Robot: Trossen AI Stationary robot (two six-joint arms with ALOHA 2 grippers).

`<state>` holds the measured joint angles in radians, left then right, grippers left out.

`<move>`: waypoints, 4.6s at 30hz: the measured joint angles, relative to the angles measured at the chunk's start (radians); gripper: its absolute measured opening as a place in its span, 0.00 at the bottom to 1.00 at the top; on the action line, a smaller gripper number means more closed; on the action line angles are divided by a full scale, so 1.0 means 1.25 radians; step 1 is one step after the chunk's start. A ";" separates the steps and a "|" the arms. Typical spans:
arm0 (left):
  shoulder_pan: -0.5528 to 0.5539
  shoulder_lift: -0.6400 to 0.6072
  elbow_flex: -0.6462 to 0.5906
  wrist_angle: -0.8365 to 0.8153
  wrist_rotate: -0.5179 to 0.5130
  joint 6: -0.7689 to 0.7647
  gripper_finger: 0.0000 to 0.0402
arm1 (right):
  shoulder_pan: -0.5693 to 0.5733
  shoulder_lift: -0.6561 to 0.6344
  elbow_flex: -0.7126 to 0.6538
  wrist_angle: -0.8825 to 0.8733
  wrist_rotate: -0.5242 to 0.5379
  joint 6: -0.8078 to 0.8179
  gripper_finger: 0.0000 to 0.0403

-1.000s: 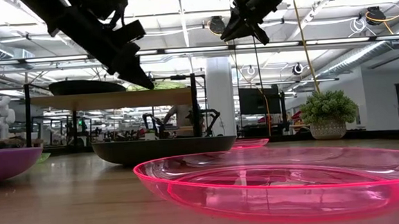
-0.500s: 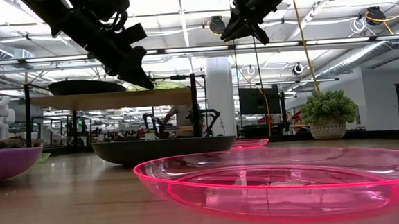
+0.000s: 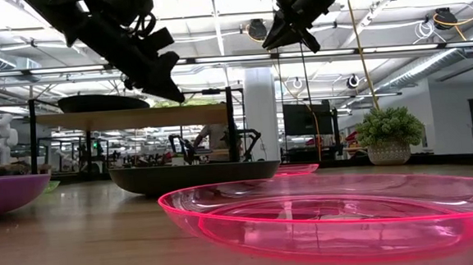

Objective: Place and stack plates onto a shelf
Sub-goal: Put the right green plate on the shelf, then stack the left purple plate on the dark blue plate

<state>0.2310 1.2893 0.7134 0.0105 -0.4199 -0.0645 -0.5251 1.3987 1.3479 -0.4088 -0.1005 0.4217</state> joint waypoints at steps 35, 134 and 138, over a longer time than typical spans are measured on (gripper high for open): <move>-0.226 -0.039 0.000 -0.183 0.003 -0.399 0.01 | 0.002 0.001 0.000 -0.057 -0.006 0.053 0.11; -0.481 -0.017 -0.168 -0.344 0.392 -0.182 0.06 | 0.320 0.000 -0.218 -0.066 -0.045 0.379 0.11; -0.481 -0.016 -0.162 -0.329 0.410 -0.204 0.02 | 0.310 0.000 -0.218 -0.066 -0.021 0.420 0.11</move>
<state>-0.3698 1.2687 0.5105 -0.4013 0.0922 -0.3201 -0.1378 1.3987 1.0748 -0.4909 -0.1267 0.9468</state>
